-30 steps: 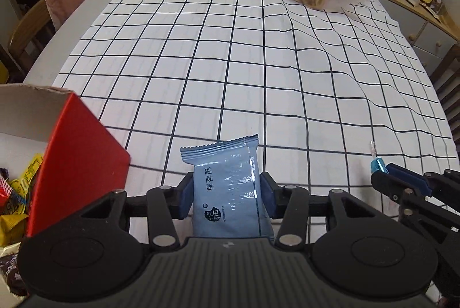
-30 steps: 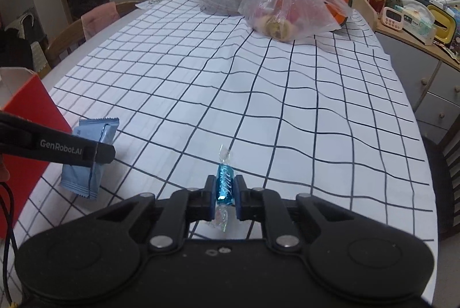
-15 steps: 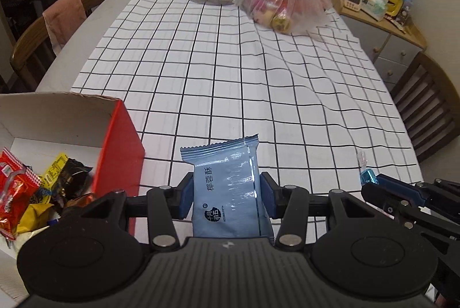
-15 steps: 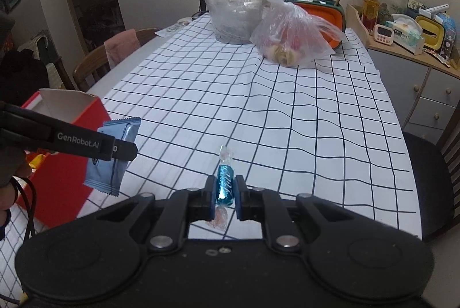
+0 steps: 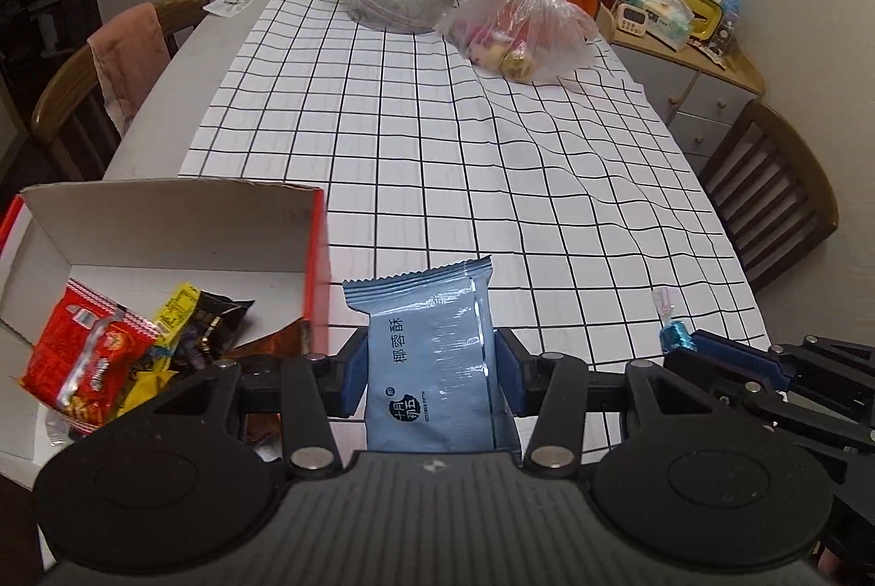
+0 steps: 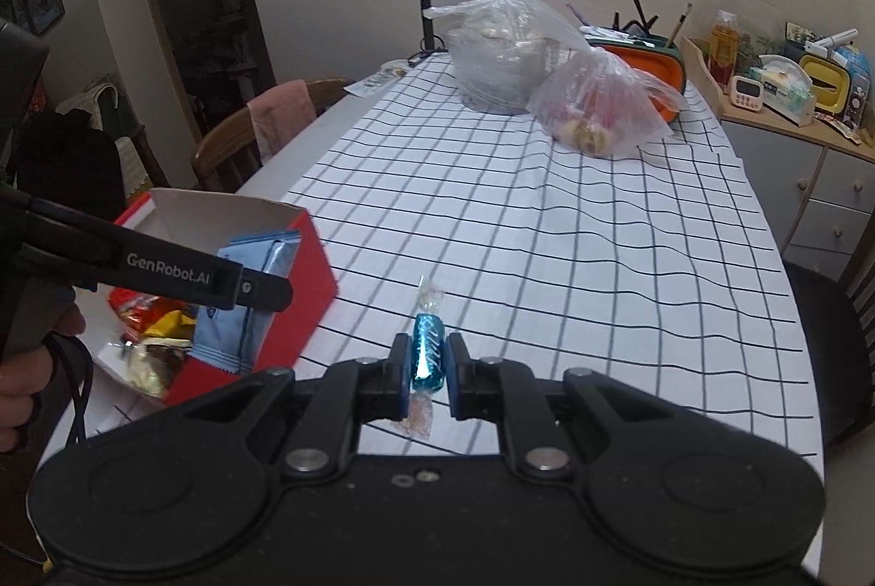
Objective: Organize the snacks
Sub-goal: 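Carry the biscuit packet and blue candy into the box and release both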
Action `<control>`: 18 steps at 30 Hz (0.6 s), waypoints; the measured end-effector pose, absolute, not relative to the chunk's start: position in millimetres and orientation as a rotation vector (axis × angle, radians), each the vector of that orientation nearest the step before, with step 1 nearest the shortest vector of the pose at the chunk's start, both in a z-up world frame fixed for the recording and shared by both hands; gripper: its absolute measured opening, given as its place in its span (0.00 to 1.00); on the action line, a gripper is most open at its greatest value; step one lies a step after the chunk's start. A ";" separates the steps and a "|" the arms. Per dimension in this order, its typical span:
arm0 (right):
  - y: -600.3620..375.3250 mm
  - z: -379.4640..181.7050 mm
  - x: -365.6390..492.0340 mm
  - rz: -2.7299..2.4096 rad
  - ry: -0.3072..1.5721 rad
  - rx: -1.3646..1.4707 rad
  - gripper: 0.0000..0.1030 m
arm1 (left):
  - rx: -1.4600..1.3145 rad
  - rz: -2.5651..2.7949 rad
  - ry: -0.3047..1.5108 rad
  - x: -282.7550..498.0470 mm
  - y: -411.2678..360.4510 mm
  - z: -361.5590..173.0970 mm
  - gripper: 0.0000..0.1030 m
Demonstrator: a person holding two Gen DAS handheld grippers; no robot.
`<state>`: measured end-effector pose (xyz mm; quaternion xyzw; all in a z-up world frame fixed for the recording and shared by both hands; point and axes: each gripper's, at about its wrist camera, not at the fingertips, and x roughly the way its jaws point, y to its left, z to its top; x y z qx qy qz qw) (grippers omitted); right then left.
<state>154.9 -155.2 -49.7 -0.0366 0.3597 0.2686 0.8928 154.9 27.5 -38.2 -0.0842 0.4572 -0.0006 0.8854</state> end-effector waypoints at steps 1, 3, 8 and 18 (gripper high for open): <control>-149.9 -47.3 150.9 0.559 0.743 -0.075 0.11 | -0.173 -0.003 0.948 151.9 32.3 -35.9 0.45; -139.1 -44.4 147.5 0.564 0.739 -0.072 0.11 | -0.172 -0.004 0.940 145.8 44.0 -31.7 0.45; -106.0 -39.1 140.3 0.582 0.730 -0.077 0.11 | -0.172 0.013 0.927 135.4 78.5 -25.8 0.45; -33.7 -40.4 131.8 0.641 0.731 -0.110 0.11 | -0.169 0.078 0.922 118.1 153.1 -24.3 0.46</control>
